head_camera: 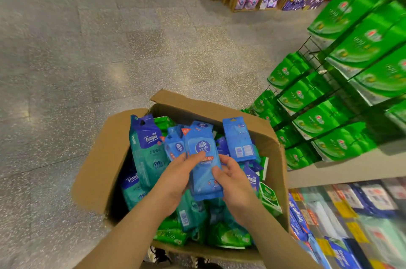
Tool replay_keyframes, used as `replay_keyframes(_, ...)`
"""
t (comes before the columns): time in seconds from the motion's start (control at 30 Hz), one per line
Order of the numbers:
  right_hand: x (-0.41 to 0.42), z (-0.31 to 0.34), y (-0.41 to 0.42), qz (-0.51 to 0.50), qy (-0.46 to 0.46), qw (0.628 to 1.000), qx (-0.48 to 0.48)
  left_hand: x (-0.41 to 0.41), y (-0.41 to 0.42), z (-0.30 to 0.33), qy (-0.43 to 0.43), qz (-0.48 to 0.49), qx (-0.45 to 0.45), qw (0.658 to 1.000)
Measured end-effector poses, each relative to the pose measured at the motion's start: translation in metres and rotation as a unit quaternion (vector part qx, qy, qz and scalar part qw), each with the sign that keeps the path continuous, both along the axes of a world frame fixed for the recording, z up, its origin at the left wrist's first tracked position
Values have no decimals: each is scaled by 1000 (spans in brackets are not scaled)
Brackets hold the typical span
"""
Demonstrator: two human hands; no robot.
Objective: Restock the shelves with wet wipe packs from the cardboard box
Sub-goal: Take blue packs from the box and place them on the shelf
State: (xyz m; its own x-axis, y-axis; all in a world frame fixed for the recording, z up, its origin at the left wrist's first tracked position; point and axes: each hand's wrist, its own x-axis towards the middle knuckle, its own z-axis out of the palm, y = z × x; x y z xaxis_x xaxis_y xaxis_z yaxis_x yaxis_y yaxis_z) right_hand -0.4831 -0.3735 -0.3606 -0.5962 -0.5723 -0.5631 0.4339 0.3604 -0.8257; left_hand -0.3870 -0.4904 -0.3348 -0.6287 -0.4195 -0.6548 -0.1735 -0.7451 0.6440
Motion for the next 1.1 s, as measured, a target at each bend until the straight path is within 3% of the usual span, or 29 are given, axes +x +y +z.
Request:
replay_keyframes(0.1, 5, 8, -3, 30, -11, 999, -13, 3, 0, 2, 65, 55, 93, 992)
replay_keyframes(0.27, 4, 18, -13, 112, 45, 993, 16, 11, -4, 2, 71, 89, 84, 990)
replay_keyframes(0.33, -8, 17, -16, 122, 133, 981, 74, 18, -7, -2, 61, 108, 85, 989)
replay_keyframes(0.53, -83, -16, -13, 45, 399, 865, 300, 45, -18, -3, 74, 144, 108, 981)
replay_keyframes(0.8, -96, -49, -43, 155, 432, 775, 435, 70, -19, -15, 110, 183, 143, 966)
replay_keyframes(0.97, -108, -55, -42, 123, 362, 819, 427, 79, -20, -19, 115, 214, 133, 961)
replay_keyframes(1.07, -109, -42, -36, 105, 367, 825, 416, 82, -18, -20, 114, 213, 133, 961)
replay_keyframes(1.1, -106, -34, -34, 80, 358, 844, 390, 82, -19, -21, 114, 212, 135, 961)
